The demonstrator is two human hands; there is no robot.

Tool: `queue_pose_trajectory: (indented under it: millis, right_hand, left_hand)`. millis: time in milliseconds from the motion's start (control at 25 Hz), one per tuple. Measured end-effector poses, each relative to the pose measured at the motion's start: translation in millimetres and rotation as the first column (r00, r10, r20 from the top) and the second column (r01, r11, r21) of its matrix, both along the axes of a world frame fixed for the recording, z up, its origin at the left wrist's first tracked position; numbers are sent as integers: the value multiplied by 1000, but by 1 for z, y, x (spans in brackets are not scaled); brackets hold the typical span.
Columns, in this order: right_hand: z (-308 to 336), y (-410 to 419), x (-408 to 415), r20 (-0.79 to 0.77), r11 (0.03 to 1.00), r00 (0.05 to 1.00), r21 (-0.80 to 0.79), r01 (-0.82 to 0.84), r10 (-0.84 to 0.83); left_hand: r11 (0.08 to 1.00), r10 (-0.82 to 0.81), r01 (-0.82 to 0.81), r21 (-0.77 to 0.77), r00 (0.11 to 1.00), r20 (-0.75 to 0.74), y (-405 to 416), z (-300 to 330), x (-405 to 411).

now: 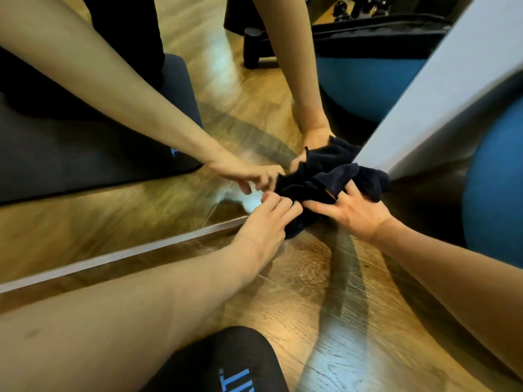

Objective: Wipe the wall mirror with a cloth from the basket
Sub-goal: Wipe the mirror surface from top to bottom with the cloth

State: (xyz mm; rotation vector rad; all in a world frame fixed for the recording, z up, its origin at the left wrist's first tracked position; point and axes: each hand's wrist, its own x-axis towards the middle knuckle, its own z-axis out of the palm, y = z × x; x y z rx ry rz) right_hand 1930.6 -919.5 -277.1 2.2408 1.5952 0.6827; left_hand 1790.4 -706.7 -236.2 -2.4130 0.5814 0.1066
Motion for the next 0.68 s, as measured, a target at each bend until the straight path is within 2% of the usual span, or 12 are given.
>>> queue_pose_trajectory:
  millis: [160,400,680]
  right_hand:
    - [19,1,-7,-19,997,999,-64,49,-51]
    - [109,9,-9,110,996,994,-84,-10,19]
    - [237,67,-56,145,995,989,96,-30,16]
  left_hand:
    - [992,-73,70,103,997,27,-2,19,1]
    - [948,-244,229,222,969,44,6,89,3]
    - [926,-340,308,218,932,125,70,231,-45]
